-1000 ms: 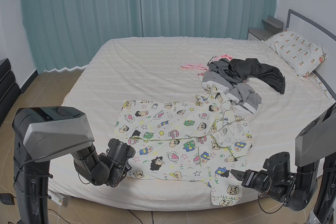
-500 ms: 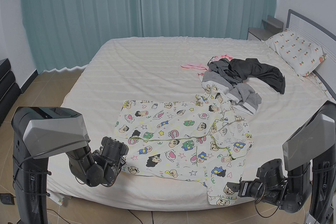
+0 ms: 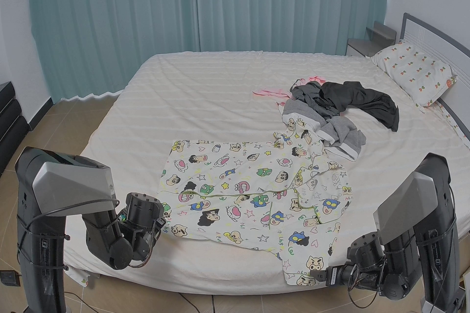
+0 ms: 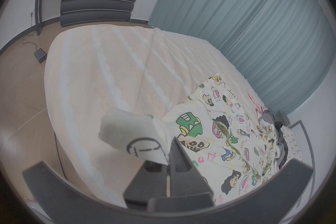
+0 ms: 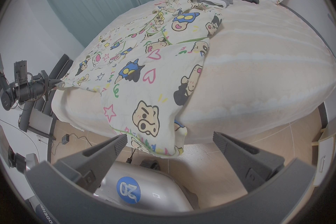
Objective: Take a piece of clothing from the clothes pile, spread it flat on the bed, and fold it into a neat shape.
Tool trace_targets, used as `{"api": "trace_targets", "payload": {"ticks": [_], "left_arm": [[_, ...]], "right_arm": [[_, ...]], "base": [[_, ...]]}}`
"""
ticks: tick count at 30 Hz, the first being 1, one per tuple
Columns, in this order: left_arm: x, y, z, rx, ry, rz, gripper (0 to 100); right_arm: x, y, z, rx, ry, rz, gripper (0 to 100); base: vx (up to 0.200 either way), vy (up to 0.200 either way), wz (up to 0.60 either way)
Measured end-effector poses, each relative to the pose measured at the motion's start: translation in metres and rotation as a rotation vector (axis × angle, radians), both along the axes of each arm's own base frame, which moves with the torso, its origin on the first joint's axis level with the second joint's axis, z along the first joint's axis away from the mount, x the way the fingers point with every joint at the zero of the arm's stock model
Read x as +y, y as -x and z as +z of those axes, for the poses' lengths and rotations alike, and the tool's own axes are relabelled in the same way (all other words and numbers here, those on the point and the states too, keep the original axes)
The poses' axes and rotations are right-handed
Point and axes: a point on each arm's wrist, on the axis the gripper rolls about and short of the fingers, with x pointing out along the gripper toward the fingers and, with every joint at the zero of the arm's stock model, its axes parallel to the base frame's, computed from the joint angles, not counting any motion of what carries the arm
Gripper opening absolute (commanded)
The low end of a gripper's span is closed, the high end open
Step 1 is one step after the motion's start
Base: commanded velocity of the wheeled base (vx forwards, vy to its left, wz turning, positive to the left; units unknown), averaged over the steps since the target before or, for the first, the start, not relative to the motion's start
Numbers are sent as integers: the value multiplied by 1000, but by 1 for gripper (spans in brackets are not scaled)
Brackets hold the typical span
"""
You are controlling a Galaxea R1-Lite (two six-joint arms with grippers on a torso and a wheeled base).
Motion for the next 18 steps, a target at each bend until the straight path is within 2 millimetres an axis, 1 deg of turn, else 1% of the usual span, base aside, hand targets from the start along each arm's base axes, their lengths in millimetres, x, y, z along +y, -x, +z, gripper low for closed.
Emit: {"api": "trace_targets", "payload": {"ticks": [11,14,15,18], "left_arm": [[4,4,-10,15,-6,4,0],[4,5,-11,18,-5,1,0],[4,5,-11,16,-4,0,0],[3,5,-11,12,-2,-4,0]], "right_arm": [[11,-15,-9,-38,-31,38,100],[16,-22,-10,-64,-44,46,100],[17,-24,-11,-68,-48,51,0],[19,-27,-13,-73,-57,61,0]], "base": [[0,0,0],[0,0,0],[0,0,0],[0,0,0]]}}
